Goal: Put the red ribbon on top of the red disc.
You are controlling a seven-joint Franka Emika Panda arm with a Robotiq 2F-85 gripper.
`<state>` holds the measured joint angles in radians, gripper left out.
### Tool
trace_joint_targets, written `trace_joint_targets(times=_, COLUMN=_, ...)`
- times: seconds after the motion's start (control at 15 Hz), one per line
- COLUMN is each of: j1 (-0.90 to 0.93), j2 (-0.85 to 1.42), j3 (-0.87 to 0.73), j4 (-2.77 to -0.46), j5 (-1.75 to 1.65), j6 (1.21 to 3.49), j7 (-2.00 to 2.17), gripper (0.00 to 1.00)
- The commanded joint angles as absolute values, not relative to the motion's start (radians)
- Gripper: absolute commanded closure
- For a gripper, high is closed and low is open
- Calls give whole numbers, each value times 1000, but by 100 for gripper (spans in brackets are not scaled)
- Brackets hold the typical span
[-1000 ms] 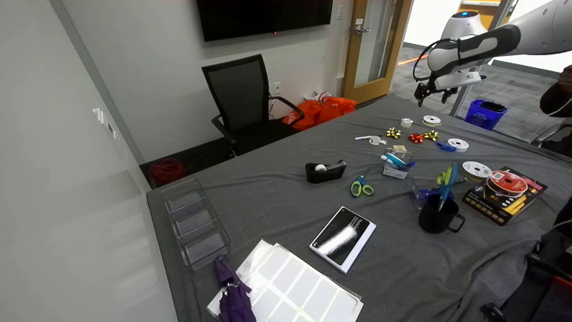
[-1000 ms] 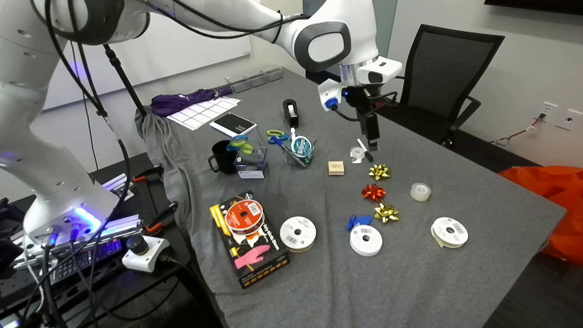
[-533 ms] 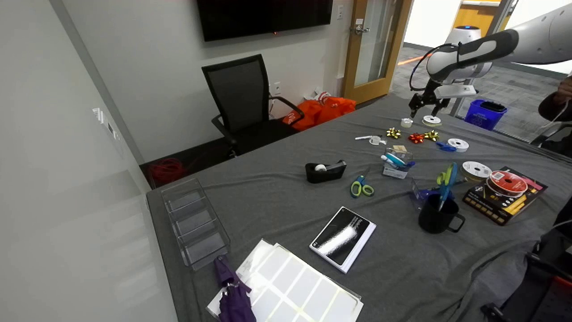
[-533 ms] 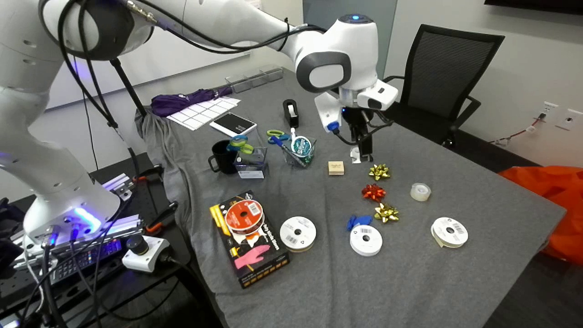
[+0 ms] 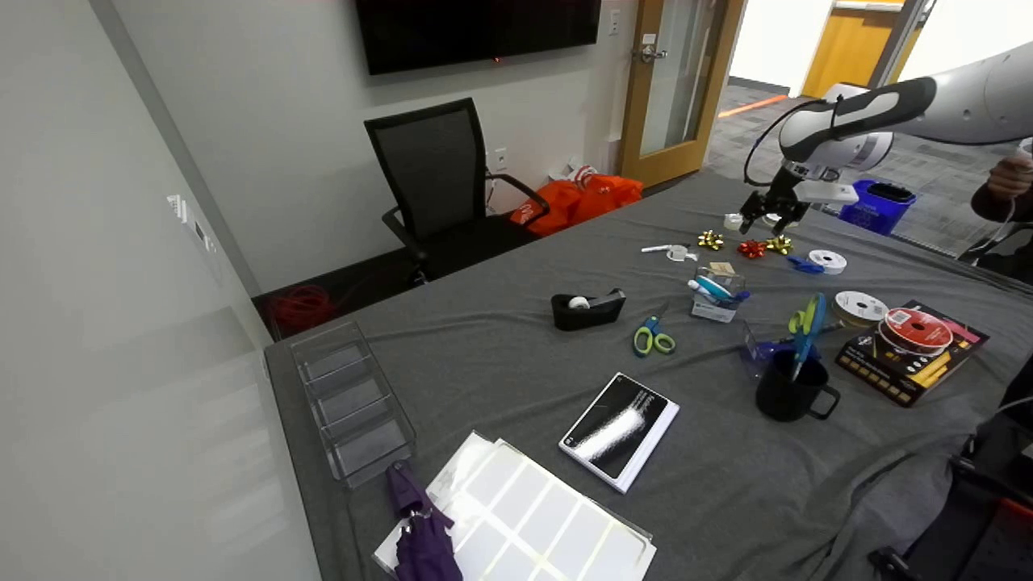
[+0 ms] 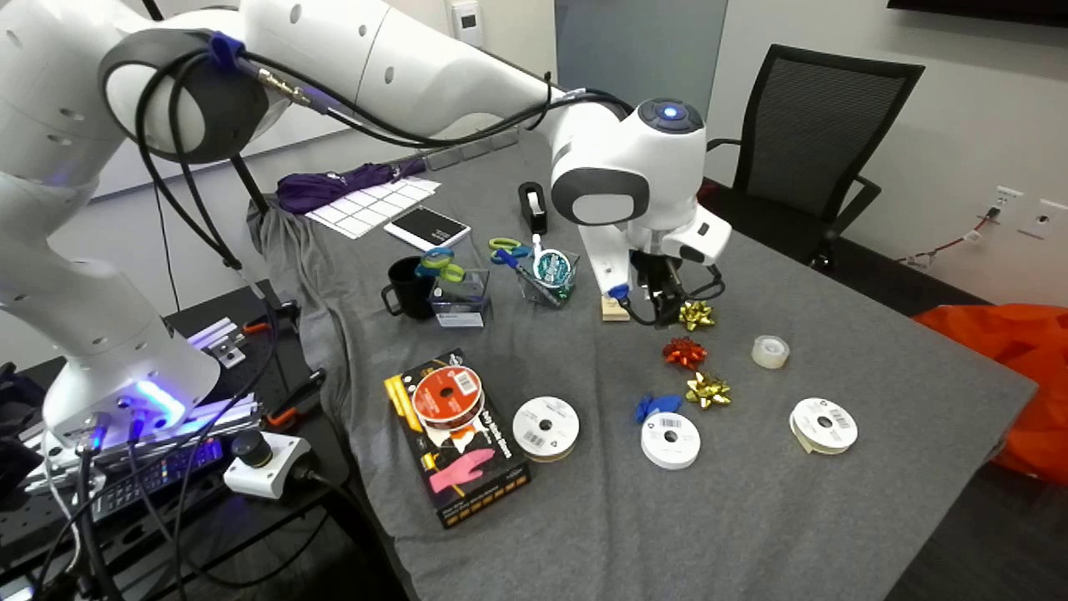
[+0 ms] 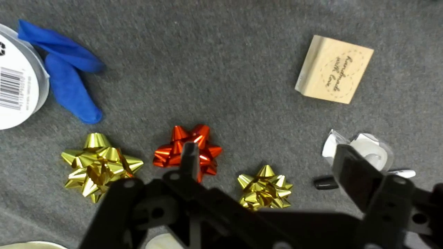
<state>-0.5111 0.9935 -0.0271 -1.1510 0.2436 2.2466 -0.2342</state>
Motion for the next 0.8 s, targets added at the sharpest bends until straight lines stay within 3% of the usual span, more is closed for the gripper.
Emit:
trace_joint_targets(times=0.0, j1=-484, j2=1063, j3=-60, j4=-1072, j5=216, j6=2251, j7=-183, gripper=0)
trace_joint_targets(times=0.73, j1=-400, j2=1191, j3=-169, j4=-939, j5=128, j6=2342, j7=105, gripper=0)
